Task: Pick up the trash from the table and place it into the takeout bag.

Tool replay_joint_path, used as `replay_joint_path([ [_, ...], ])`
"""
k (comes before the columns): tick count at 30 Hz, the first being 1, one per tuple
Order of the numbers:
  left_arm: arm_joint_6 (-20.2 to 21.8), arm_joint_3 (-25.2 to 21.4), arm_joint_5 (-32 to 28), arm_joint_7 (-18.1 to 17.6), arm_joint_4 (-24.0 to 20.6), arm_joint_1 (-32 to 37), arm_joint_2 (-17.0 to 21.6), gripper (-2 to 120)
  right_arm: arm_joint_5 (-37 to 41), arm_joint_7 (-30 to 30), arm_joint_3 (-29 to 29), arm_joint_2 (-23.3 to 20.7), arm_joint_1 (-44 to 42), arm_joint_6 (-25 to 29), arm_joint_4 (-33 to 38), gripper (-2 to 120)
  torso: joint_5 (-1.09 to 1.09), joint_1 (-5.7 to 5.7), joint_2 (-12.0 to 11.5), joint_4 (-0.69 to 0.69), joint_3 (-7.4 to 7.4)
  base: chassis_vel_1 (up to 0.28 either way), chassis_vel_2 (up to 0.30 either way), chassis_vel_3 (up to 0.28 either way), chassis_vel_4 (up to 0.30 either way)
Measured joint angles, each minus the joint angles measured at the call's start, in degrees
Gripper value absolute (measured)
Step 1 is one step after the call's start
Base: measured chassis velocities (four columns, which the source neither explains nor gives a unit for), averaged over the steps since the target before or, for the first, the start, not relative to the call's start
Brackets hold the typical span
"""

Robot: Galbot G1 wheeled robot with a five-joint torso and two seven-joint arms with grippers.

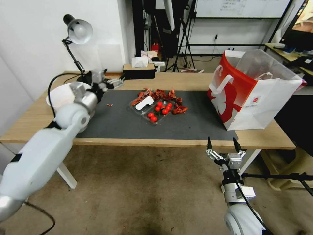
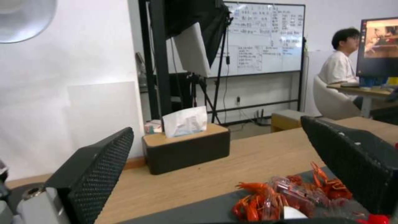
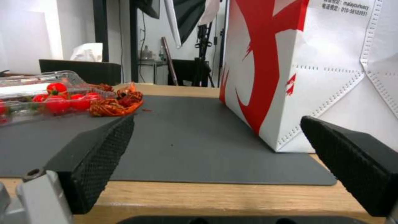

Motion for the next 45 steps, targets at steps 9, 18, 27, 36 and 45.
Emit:
replay_joint_path([
  [9,-4.42,-6.91,7.4,-0.02,-5.44,12.59,-1.92,100,-0.09,0.02,0.05,0.0,-0.49,0.0,-0.02,100,-0.02,0.0,0.0,0.01,0.0,0.0,0.0,0.0,0.0],
  [18,-7.94,-11.82,14.27,0.94,-8.39,21.92,-4.18,100,-0.35,0.05,-0.03,-0.04,-0.55,0.0,-0.21,100,0.01,0.0,0.0,0.0,0.0,0.0,0.0,0.0,0.0],
  [27,-11.52,-16.89,19.14,1.33,-11.63,31.27,-7.21,100,-0.75,0.14,-0.16,-0.04,-0.76,-0.01,-0.18,100,0.01,0.0,0.0,0.01,0.0,0.0,0.0,0.0,0.0],
  [36,-12.91,-21.08,20.68,1.2,-14.13,39.87,-9.24,100,-0.87,0.21,-0.16,0.01,-1.14,0.0,0.02,100,0.01,0.0,0.0,0.02,0.0,0.0,0.0,0.0,0.0],
  [45,-14.06,-23.56,21.72,1.14,-15.23,45.08,-10.82,100,-1.03,0.34,-0.15,0.04,-1.56,0.02,0.35,100,0.01,0.0,0.0,0.02,0.0,0.0,0.0,0.0,0.0],
])
